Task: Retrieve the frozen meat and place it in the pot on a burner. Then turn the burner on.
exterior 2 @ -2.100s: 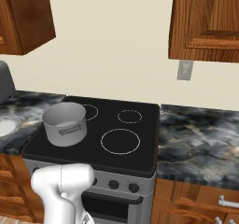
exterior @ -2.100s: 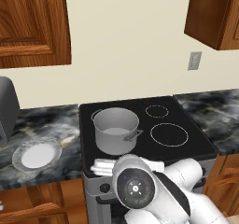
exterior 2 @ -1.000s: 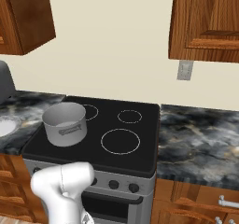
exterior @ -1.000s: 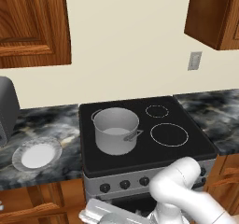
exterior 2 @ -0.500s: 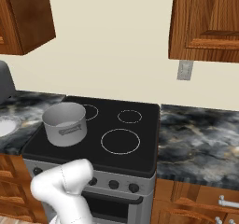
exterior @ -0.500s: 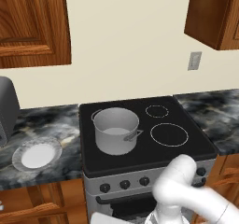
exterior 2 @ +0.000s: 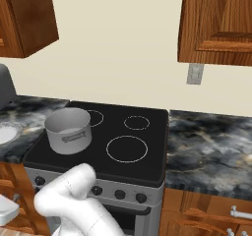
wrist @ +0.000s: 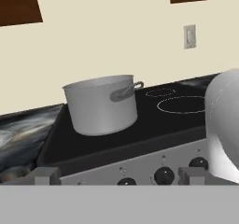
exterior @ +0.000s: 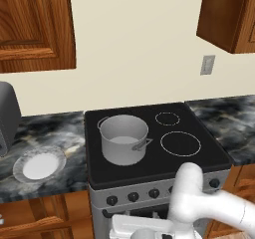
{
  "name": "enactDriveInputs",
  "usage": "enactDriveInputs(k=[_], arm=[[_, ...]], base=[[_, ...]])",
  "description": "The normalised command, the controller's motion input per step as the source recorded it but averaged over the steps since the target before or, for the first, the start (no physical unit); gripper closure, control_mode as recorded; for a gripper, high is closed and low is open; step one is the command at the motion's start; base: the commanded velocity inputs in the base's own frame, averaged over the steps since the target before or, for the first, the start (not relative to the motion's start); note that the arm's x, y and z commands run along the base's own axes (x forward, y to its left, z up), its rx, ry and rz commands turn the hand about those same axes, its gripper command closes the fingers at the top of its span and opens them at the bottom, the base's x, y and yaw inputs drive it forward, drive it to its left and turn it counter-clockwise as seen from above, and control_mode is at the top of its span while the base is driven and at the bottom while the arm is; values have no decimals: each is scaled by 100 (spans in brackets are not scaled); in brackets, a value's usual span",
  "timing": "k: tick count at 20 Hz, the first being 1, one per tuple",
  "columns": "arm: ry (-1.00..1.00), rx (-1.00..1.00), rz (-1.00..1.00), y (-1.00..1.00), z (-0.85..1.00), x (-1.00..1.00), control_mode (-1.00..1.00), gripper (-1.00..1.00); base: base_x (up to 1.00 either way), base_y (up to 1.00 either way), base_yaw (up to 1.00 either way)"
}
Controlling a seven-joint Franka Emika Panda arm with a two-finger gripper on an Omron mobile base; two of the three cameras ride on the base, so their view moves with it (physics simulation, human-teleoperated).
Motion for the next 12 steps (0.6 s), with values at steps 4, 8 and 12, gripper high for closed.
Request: enactDriveInputs(k=[4,8,12], arm=[[0,0,6,0,-41,34,-100,-100],[0,-2,2,-3,0,5,-100,-100],[0,-1,8,1,-31,12,-100,-100]], base=[[0,0,0],[0,0,0],[0,0,0]])
